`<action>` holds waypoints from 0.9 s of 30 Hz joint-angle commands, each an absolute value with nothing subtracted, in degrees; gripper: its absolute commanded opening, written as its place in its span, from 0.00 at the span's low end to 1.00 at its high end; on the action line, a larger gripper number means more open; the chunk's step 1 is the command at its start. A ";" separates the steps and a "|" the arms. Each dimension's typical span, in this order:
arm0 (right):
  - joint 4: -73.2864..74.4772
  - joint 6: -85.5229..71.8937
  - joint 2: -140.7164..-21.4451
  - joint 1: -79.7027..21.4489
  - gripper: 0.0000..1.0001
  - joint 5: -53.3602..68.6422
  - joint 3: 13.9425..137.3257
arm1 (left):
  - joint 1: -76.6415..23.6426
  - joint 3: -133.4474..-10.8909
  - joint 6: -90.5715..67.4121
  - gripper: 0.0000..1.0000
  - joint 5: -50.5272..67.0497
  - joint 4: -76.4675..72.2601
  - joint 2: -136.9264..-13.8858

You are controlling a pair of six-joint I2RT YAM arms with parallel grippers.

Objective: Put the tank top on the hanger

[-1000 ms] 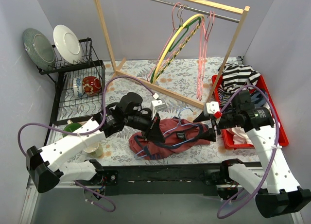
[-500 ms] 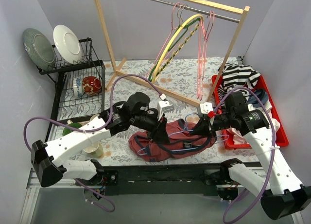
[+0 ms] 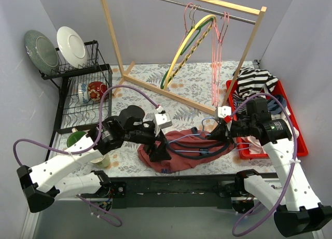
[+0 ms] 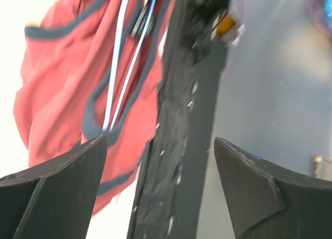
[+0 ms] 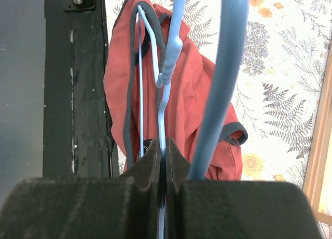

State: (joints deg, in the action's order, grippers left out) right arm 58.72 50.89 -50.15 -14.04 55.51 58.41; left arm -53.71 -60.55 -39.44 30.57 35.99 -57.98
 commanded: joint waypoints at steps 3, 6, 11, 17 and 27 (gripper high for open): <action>59.59 50.98 -50.54 -11.87 0.01 60.90 61.44 | -53.61 -56.25 -32.00 0.84 25.58 38.23 -57.83; 59.94 51.33 -50.45 -11.25 0.01 62.40 61.52 | -53.70 -55.72 -29.45 0.84 24.96 38.41 -57.39; 60.90 52.47 -50.97 -10.29 0.01 64.25 61.96 | -53.70 -56.33 -27.34 0.82 24.17 37.01 -59.41; 61.87 53.35 -50.89 -10.20 0.01 64.34 61.96 | -53.70 -58.01 -24.53 0.83 20.66 35.25 -57.85; 62.31 54.40 -50.45 -10.20 0.01 64.95 61.08 | -53.70 -54.94 -17.84 0.87 21.01 34.11 -47.47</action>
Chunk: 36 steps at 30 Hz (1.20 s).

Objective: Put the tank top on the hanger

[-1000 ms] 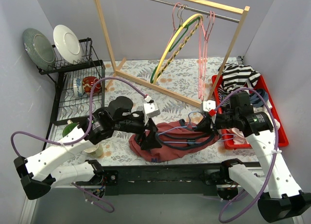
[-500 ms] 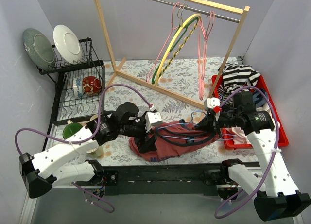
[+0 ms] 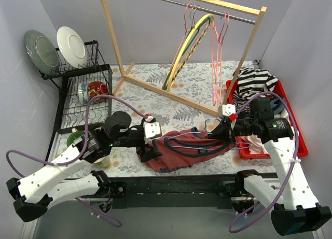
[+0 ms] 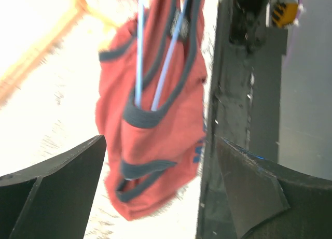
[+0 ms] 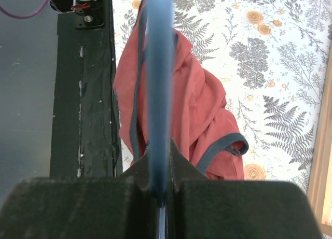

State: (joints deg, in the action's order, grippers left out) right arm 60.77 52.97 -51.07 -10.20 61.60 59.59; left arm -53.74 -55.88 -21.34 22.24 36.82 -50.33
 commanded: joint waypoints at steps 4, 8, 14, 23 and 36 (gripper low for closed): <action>63.89 56.16 -50.71 -10.19 0.01 66.27 61.61 | -53.70 -52.65 -16.70 0.88 20.56 31.12 -48.77; 65.12 57.56 -50.62 -10.11 0.01 67.32 61.87 | -53.70 -53.26 -16.53 0.87 23.11 29.71 -53.68; 65.57 58.27 -50.19 -10.20 0.01 68.03 61.52 | -53.70 -54.58 -16.96 0.72 25.91 28.48 -60.46; 65.39 58.19 -50.54 -10.11 0.01 68.12 61.26 | -53.61 -54.76 -23.63 0.00 29.10 27.42 -61.62; 53.36 41.24 -49.31 -6.33 0.82 56.96 67.66 | -53.17 -55.64 -44.02 0.00 21.09 41.21 -54.14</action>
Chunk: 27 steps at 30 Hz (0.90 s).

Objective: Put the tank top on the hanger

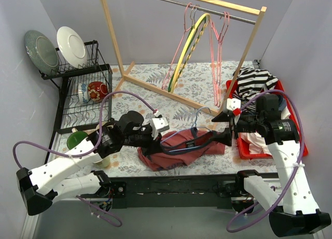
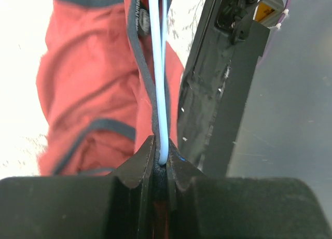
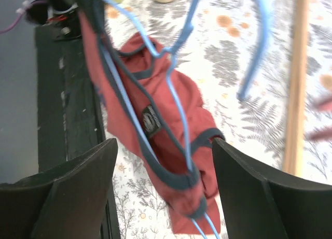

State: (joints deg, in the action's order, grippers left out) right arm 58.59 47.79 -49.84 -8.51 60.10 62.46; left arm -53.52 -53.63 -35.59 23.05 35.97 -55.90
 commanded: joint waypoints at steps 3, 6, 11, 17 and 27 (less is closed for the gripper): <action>52.21 39.21 -48.78 -3.87 0.84 55.47 69.34 | -53.09 -54.59 -47.36 0.00 20.74 43.23 -53.35; 50.98 38.15 -47.73 -2.03 0.85 54.41 68.74 | -53.17 -54.40 -51.57 0.00 18.47 42.71 -50.99; 48.69 36.04 -45.80 1.49 0.85 53.88 65.31 | -53.00 -52.74 -59.05 0.00 13.37 41.75 -47.55; 46.76 34.90 -45.26 3.43 0.85 54.84 63.11 | -52.56 -50.19 -68.29 0.00 5.89 40.34 -44.65; 44.21 33.84 -44.21 4.66 0.85 56.86 59.16 | -46.42 -48.61 -70.23 0.00 3.42 37.89 -46.05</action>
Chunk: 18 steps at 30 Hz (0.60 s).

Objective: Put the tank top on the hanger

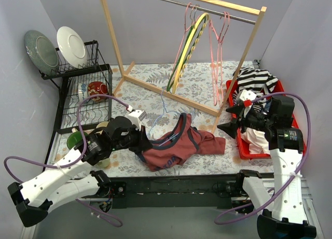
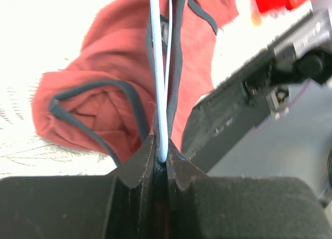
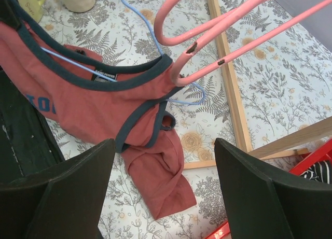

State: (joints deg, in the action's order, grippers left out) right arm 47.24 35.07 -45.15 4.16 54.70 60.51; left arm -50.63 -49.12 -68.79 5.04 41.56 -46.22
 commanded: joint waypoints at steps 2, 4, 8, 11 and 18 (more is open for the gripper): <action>43.77 33.66 -43.95 4.75 0.85 57.13 58.36 | -41.69 -48.34 -69.61 0.00 5.70 36.22 -45.97; 42.90 33.66 -43.86 4.83 0.85 57.83 56.79 | -38.43 -49.04 -67.86 0.00 6.06 33.58 -46.23; 40.52 33.14 -43.51 5.10 0.85 58.53 53.62 | -31.75 -54.39 -62.85 0.00 3.35 29.80 -49.82; 39.82 33.13 -43.24 5.36 0.85 58.80 52.30 | -29.45 -60.89 -58.90 0.00 -1.47 27.52 -54.22; 38.58 33.22 -42.54 6.24 0.85 60.12 50.36 | -23.56 -74.34 -50.37 0.00 -5.10 24.17 -63.97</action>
State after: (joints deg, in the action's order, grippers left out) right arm 41.39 33.58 -43.44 5.54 57.71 51.07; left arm -26.74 -66.22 -57.04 -1.45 29.95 -60.77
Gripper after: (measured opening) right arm 0.850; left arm 0.062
